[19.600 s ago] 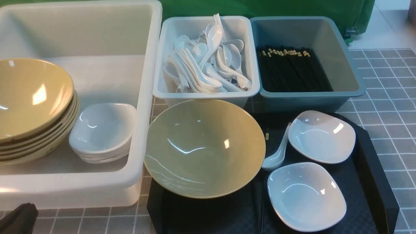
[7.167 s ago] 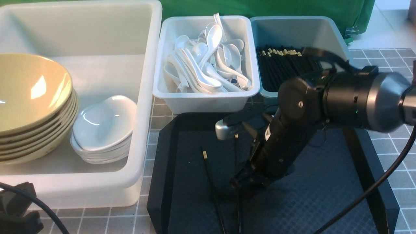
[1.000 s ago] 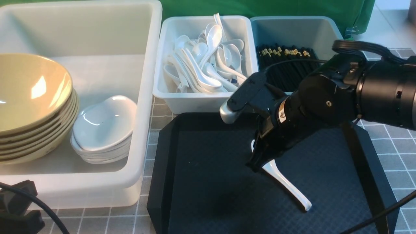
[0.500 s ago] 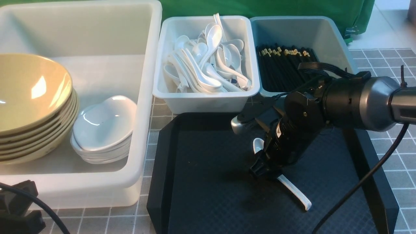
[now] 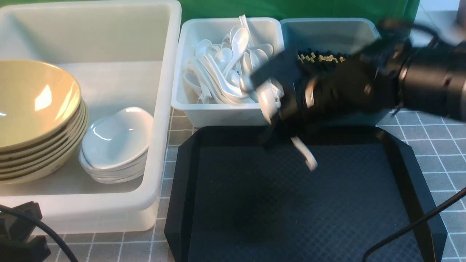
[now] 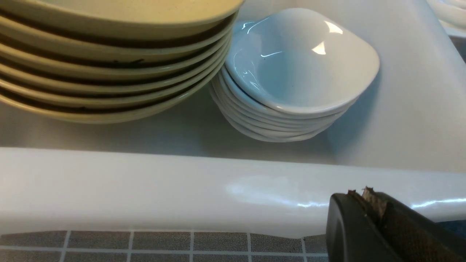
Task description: On grey table put chopsticks spoon bowls plates into blue grey white boxes.
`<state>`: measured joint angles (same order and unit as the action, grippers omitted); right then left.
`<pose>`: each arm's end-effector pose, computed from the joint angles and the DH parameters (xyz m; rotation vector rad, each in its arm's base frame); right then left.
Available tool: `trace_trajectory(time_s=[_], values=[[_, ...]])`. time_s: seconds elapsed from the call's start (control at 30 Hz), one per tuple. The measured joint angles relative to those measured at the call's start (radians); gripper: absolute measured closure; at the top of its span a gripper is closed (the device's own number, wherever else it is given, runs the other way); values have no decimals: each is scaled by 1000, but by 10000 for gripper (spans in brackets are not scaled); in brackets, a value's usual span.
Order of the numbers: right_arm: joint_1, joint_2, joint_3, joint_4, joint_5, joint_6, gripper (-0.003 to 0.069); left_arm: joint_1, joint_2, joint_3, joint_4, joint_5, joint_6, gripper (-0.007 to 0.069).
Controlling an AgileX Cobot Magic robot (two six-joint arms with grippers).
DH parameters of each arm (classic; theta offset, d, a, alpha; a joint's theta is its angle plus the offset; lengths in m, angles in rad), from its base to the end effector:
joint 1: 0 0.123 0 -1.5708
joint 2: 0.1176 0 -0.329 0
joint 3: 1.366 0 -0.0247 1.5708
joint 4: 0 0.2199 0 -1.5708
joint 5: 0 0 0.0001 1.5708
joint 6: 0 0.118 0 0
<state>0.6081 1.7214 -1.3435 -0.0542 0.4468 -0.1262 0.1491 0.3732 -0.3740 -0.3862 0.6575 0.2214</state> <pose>0.3235 0.2218 0.3215 -0.8726 2.1446 0.1938 0.0293 -0.0231 0.2636 -0.1110 2.0917 -0.2085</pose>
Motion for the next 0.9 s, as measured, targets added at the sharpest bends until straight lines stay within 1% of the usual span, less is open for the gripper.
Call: trace_trajectory(time_s=[0.07,0.1,0.13,0.17,0.2,0.27,0.33,0.43,0.5,0.53,0.57,0.63,0.67,0.7,0.77,0.8,0.87,0.9], values=[[-7,33,-74,-2,-218,-32,535,0,0,0,-1,-1,0,636],[-9,33,-74,-2,-234,-35,535,0,0,0,-1,-1,0,636],[-17,75,-129,-2,-333,-57,535,0,0,0,-3,-2,0,636],[-26,113,-188,-2,-380,-61,528,0,0,0,-3,-2,0,636],[-41,183,-264,-2,-408,-61,506,0,0,0,-3,-2,0,636],[-55,238,-330,-2,-405,-58,468,0,0,0,-3,-2,0,636],[-83,336,-449,-3,-341,-39,368,0,0,0,-3,-2,0,636],[-105,396,-532,-3,-209,-10,273,0,0,0,-1,-2,0,636],[-110,406,-572,-5,-116,-2,238,0,0,0,4,-3,0,636],[-112,404,-596,-5,-43,-2,232,0,0,0,5,-4,0,636],[-113,389,-626,-5,51,-6,239,0,0,0,7,-7,0,636],[-113,347,-658,-5,196,-33,287,0,0,0,8,-10,1,636],[-113,312,-667,-5,262,-56,332,0,0,0,8,-10,2,636],[-113,257,-668,-5,320,-76,396,0,0,0,8,-10,2,636],[-114,155,-663,-6,370,-107,489,0,0,0,8,-10,2,636],[-116,89,-654,-6,376,-111,554,0,0,0,8,-10,2,636],[-116,-63,-611,-5,357,-111,611,0,0,0,9,-10,2,636],[-116,-129,-583,-2,345,-112,620,0,0,0,9,-10,2,636]])
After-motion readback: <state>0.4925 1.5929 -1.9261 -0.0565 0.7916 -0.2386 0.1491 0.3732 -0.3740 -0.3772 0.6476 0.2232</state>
